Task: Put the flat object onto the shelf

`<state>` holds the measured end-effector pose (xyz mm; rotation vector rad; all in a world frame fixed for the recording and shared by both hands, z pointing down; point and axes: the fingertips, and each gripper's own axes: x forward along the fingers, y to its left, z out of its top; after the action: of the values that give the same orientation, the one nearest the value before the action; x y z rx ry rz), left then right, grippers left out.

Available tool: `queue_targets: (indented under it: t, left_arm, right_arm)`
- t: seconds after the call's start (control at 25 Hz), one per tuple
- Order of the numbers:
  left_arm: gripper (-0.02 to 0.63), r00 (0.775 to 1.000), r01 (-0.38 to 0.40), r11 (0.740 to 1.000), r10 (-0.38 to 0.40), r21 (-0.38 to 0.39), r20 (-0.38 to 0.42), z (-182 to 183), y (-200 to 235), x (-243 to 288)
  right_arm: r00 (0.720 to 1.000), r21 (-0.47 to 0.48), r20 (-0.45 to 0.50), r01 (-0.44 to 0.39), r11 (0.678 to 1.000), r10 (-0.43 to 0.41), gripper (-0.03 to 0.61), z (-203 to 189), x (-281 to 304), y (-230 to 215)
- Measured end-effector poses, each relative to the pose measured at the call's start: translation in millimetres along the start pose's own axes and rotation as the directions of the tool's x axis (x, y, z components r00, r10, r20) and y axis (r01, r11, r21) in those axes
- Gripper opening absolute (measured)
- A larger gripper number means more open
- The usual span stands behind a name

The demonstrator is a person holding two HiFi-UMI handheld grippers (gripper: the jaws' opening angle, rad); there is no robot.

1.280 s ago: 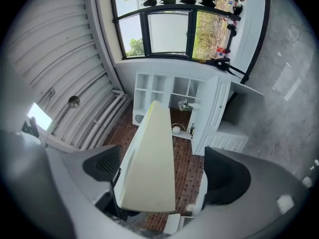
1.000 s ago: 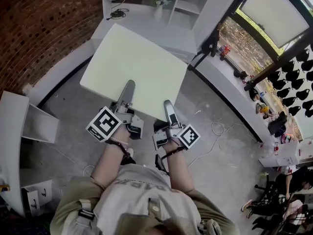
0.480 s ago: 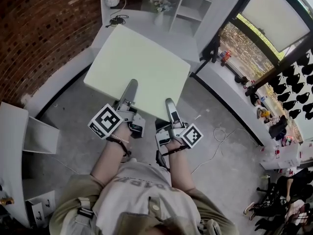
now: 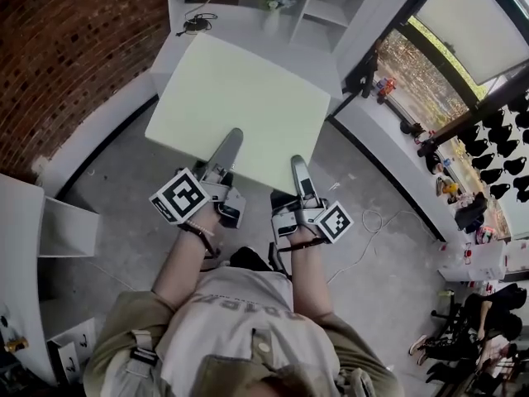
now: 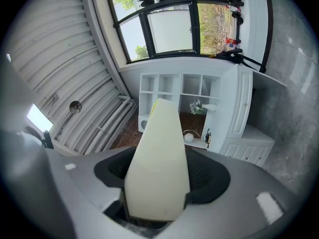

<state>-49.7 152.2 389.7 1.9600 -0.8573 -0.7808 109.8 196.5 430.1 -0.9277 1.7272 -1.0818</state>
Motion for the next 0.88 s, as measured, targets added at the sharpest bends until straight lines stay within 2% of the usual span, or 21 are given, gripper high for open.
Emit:
queue_targets:
  t: [0.24, 0.48, 0.88]
  left_arm:
    - [0.394, 0.99, 0.078, 0.993, -0.067, 0.084, -0.125, -16.6, 5.7, 10.5]
    - [0.403, 0.971, 0.147, 0.978, -0.114, 0.146, -0.212, -20.0, 15.8, 44.7]
    - [0.41, 0.985, 0.13, 0.98, -0.11, 0.151, -0.135, 19.3, 33.3, 101.6]
  right_arm:
    - [1.0, -0.023, -0.005, -0.016, 1.0, 0.016, 0.311, 18.9, 10.7, -3.7]
    - [0.999, -0.013, -0.031, -0.028, 1.0, 0.028, 0.308, 51.6, 41.7, -23.5]
    - [0.993, -0.026, -0.088, -0.082, 0.996, 0.08, 0.305, 102.7, 113.5, -35.7]
